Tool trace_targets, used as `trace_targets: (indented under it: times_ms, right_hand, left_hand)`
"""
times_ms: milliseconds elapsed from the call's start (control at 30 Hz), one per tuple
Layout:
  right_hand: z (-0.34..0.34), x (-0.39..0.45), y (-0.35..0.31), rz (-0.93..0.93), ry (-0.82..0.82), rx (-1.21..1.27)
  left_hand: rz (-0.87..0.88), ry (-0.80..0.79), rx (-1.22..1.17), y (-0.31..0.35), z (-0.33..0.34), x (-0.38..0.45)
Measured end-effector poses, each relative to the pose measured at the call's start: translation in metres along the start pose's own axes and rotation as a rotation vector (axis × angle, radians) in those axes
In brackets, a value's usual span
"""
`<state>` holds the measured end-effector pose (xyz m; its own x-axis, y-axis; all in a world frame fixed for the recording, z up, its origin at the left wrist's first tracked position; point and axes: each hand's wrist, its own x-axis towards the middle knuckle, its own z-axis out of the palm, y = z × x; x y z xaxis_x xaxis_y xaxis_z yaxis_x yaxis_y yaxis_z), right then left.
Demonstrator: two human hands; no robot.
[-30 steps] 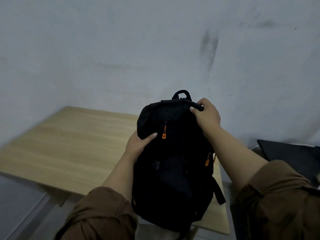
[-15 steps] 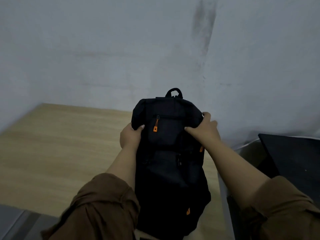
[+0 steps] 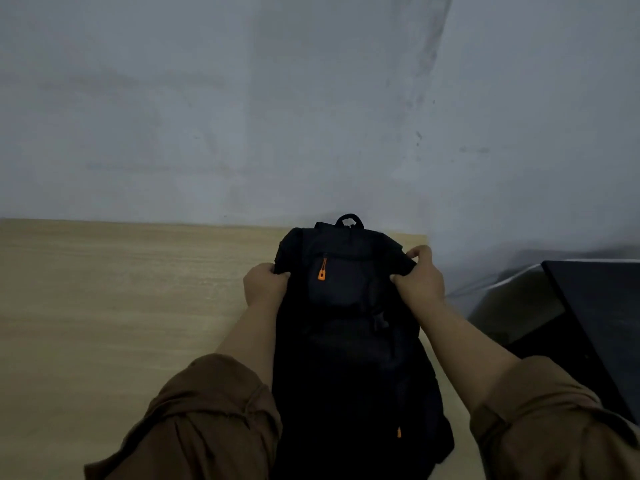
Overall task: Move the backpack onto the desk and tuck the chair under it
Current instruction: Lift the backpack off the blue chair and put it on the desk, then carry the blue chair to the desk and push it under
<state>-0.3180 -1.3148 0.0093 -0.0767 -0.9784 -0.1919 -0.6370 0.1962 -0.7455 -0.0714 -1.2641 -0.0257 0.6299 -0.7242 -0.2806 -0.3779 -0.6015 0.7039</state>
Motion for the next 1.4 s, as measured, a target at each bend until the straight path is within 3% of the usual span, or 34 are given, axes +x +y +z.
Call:
trace_targets:
  times_ms: [200,400,500,600,733,900,1000,1200,1400]
  right_hand:
    - [0.013,0.034,-0.009,-0.036,0.08,0.029]
    - [0.021,0.045,-0.003,0.027,-0.033,-0.046]
    - [0.021,0.035,-0.004,0.06,-0.057,-0.095]
    - [0.018,0.017,-0.01,0.067,-0.017,-0.162]
    - [0.013,-0.029,-0.022,-0.06,-0.008,-0.101]
    - [0.022,-0.102,-0.027,-0.209,-0.125,-0.053]
    - [0.038,-0.21,-0.04,-0.39,-0.35,-0.007]
    - [0.057,-0.244,-0.047,-0.446,-0.409,0.038]
    - [0.111,-0.369,-0.071,-0.594,-0.64,0.047]
  left_hand:
    - [0.046,-0.017,0.038,0.013,0.007,0.028]
    - [0.048,-0.211,0.012,0.008,0.009,0.029]
    - [0.05,-0.236,-0.012,-0.001,0.001,0.018]
    - [0.032,-0.169,-0.066,-0.007,-0.008,0.003]
    - [0.059,-0.106,-0.182,-0.011,-0.026,-0.036]
    - [0.063,-0.066,-0.386,-0.031,-0.053,-0.119]
    - [0.026,0.122,-0.495,-0.094,-0.106,-0.214]
    - [0.044,0.119,-0.485,-0.113,-0.123,-0.243]
    - [-0.04,0.342,-0.524,-0.205,-0.199,-0.326]
